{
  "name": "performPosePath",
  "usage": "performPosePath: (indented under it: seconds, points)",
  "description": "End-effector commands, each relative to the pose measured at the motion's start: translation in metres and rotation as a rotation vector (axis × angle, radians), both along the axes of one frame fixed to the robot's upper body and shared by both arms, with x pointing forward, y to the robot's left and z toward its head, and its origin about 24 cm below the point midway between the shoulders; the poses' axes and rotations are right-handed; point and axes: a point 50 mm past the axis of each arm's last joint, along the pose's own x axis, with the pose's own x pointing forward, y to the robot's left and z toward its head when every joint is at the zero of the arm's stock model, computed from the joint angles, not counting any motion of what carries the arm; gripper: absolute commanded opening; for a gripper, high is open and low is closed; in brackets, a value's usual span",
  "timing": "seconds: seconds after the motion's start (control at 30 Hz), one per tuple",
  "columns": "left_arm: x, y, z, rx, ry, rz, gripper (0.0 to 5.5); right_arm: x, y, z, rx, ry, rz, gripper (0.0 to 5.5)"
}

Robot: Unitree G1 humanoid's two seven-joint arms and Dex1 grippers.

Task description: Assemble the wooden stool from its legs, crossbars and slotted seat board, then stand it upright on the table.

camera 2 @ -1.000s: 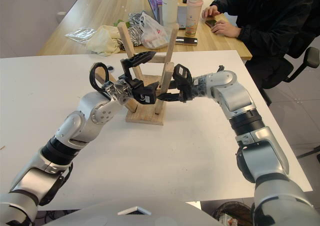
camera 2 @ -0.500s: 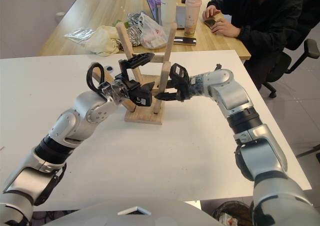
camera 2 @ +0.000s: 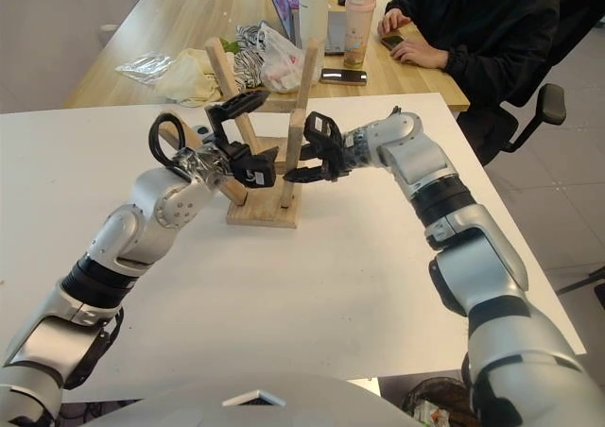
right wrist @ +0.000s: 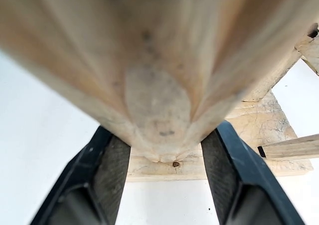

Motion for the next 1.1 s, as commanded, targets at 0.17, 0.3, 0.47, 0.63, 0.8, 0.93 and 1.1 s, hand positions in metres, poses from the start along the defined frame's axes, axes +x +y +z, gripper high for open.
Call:
performPosePath:
  seconds: [0.17, 0.3, 0.47, 0.63, 0.8, 0.93, 1.1]
  points:
    - [0.018, 0.048, 0.133, -0.553, 0.389, -0.156, 5.4, -0.017, -0.025, -0.051, 0.075, 0.129, -0.18, 2.01]
    - [0.052, 0.089, 0.16, -0.837, 0.338, -0.03, 5.4, -0.02, -0.029, -0.04, 0.16, 0.093, -0.199, 2.98]
    - [0.09, 0.136, 0.078, -1.019, 0.494, 0.202, 5.4, -0.041, -0.035, -0.044, 0.296, 0.033, -0.271, 3.5]
    - [0.079, 0.106, -0.027, -1.178, 0.879, 0.075, 5.4, -0.05, -0.028, -0.051, 0.406, 0.025, -0.377, 3.5]
    - [0.047, 0.067, -0.057, -1.19, 1.199, -0.233, 5.4, -0.016, -0.051, -0.039, 0.375, -0.087, -0.597, 3.5]
    - [-0.033, 0.038, -0.024, -1.037, 1.575, -0.791, 5.4, 0.004, -0.11, -0.033, 0.243, -0.224, -0.83, 3.5]
    - [-0.056, 0.035, -0.036, -1.012, 1.632, -0.696, 5.4, -0.01, -0.132, -0.045, 0.221, -0.192, -0.825, 3.5]
